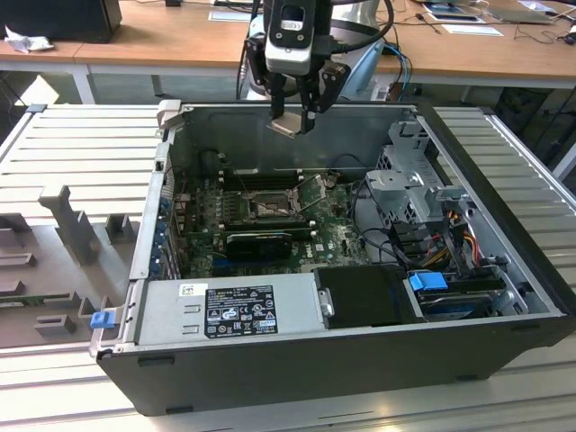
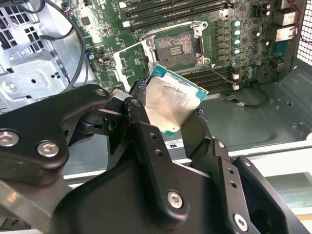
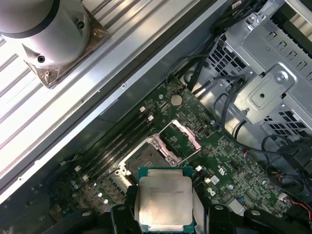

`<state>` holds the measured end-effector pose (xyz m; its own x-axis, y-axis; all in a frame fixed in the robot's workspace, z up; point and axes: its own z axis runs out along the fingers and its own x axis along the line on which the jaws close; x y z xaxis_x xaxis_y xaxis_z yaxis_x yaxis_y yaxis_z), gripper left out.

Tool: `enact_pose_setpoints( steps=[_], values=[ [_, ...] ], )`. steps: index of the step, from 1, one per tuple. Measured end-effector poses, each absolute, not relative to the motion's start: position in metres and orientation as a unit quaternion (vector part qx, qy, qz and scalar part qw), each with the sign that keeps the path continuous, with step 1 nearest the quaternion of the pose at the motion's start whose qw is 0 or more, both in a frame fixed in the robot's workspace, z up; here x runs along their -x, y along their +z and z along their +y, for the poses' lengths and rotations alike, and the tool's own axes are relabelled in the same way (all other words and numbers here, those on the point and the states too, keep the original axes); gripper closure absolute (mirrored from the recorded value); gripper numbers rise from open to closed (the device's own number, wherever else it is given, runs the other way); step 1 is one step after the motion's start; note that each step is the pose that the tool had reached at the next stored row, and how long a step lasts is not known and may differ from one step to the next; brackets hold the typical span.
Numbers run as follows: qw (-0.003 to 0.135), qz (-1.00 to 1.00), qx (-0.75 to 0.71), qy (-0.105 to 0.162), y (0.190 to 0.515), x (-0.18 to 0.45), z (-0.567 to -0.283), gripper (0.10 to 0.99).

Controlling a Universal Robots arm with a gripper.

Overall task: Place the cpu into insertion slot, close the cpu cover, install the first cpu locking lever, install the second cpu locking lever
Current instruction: 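Place the cpu into insertion slot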

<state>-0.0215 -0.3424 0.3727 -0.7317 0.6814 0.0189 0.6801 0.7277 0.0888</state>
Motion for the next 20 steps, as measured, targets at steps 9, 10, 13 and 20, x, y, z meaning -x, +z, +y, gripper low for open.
enact_pose_setpoints(
  steps=[9, 10, 13, 20],
  values=[
    [0.010, 0.910, -0.411, 0.044, 0.3710, 0.0215, -0.3424, 0.557],
    [0.010, 0.910, -0.412, 0.044, 0.3706, 0.0215, -0.3424, 0.557],
    [0.010, 0.910, -0.412, 0.044, 0.3688, 0.0215, -0.3424, 0.557],
    [0.010, 0.909, -0.413, 0.044, 0.3654, 0.0218, -0.3424, 0.557]
  ],
)
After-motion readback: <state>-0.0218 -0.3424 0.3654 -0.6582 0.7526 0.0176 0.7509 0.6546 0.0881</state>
